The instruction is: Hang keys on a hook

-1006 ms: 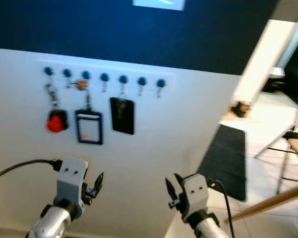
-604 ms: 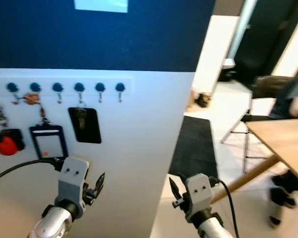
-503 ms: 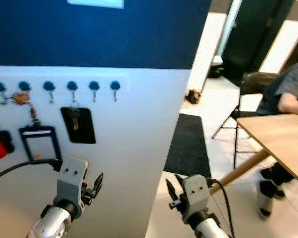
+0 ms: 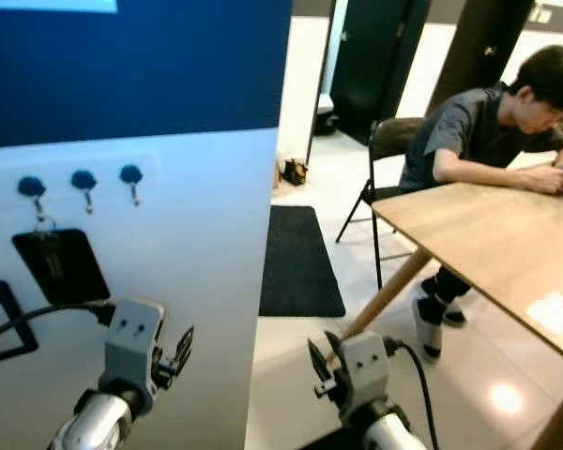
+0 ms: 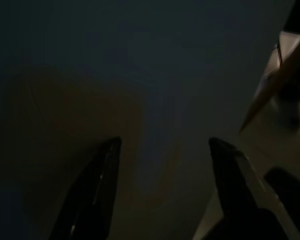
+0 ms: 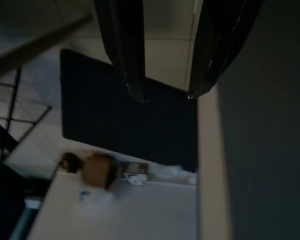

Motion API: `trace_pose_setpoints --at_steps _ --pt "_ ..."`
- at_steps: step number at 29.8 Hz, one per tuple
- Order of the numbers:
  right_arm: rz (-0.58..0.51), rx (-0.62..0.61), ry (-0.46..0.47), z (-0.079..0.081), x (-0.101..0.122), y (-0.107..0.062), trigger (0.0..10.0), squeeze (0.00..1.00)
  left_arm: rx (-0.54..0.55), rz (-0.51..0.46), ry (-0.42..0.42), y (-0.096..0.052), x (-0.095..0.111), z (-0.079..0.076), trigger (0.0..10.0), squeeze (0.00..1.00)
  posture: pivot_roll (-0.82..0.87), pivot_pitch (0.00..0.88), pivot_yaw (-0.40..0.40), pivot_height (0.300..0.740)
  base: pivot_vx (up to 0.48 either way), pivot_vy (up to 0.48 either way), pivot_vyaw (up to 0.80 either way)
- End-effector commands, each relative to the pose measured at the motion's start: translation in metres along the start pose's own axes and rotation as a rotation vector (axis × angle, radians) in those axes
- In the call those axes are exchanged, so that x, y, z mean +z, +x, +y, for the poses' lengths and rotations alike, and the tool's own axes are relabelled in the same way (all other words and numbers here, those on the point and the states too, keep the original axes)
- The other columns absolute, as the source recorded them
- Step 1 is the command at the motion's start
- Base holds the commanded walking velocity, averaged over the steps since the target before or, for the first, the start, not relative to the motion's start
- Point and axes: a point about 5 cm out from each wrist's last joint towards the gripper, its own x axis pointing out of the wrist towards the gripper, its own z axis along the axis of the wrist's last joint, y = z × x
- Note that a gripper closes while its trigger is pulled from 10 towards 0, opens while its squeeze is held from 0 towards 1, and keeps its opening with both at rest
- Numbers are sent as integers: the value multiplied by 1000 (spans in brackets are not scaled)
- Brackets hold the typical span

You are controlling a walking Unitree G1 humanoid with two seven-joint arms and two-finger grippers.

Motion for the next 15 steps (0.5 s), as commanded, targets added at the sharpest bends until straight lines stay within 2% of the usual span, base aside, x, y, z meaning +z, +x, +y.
trace_pose_setpoints --at_steps 1,3,5,7,10,11,15 --pt "34 -24 -11 -7 -6 -6 10000 0 -14 77 4 -6 -23 -1 10000 0 130 113 -24 740 0 0 -800" --pt "42 -26 -13 -7 -9 -7 10000 0 0 165 10 -17 -49 3 10000 0 129 114 -24 740 0 0 -800" --pt "46 -26 -14 -8 -10 -8 10000 0 3 190 10 -20 -56 3 10000 0 129 114 -24 740 0 0 -800" --pt "84 -25 -28 -9 -20 -13 10000 0 7 300 4 -35 -86 1 10000 0 127 116 -26 740 0 0 -800" --pt "132 -28 -46 -13 -32 -22 10000 0 18 429 -10 -54 -120 -4 10000 0 133 120 -29 740 0 0 -800" --pt "132 -28 -46 -13 -32 -22 10000 0 18 429 -10 -54 -120 -4 10000 0 133 120 -29 740 0 0 -800" --pt "151 -26 -53 -14 -37 -25 10000 0 42 519 -22 -66 -147 -9 10000 0 133 121 -28 740 0 0 -800"
